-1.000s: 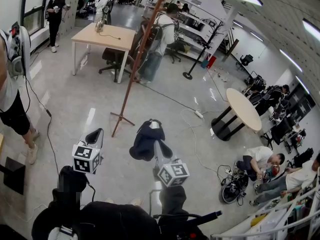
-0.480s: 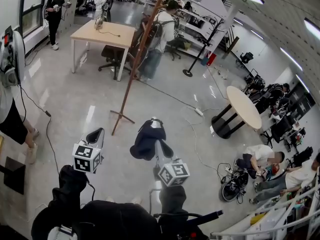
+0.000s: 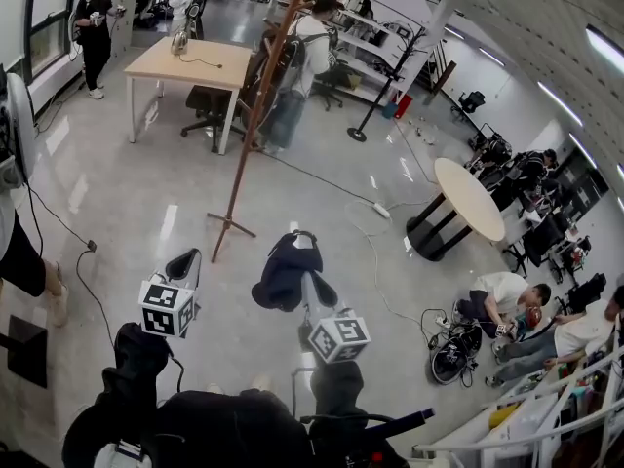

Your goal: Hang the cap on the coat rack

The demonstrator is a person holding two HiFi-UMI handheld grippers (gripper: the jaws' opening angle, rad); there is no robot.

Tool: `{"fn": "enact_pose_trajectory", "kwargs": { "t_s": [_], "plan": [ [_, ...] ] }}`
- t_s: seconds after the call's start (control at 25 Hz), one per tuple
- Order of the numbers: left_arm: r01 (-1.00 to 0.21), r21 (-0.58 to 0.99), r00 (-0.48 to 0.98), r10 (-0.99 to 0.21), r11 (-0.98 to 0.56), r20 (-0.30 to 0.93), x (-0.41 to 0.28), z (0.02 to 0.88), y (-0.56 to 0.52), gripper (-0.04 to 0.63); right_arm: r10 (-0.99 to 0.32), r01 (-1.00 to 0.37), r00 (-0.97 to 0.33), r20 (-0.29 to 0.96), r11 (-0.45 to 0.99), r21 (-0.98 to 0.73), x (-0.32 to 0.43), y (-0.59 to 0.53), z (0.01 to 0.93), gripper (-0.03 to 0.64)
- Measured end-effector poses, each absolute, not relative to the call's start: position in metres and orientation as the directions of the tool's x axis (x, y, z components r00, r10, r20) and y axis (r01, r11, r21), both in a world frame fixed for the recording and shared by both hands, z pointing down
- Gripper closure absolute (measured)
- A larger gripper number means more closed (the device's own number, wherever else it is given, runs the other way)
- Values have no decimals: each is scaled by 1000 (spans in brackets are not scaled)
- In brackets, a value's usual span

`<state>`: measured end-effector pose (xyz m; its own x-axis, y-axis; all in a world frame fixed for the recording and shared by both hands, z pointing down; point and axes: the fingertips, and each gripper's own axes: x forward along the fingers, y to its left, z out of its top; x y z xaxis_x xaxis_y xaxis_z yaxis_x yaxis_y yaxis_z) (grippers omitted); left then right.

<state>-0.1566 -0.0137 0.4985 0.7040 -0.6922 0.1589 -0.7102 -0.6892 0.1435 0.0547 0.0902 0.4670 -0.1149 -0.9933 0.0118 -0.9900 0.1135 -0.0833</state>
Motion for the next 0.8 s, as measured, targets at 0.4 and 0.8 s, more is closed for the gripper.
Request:
{"fn": "enact_pose_trajectory", "kwargs": {
  "t_s": [0.4, 0.8],
  "plan": [
    [-692, 144, 721, -674, -707, 159, -132, 504, -30, 594, -998, -994, -68, 3, 68, -86, 84, 82, 477, 601],
    [-702, 125, 711, -682, -701, 170, -88, 503, -70, 594, -996, -989, -89, -11, 90, -115, 131, 37, 484, 601]
  ]
}}
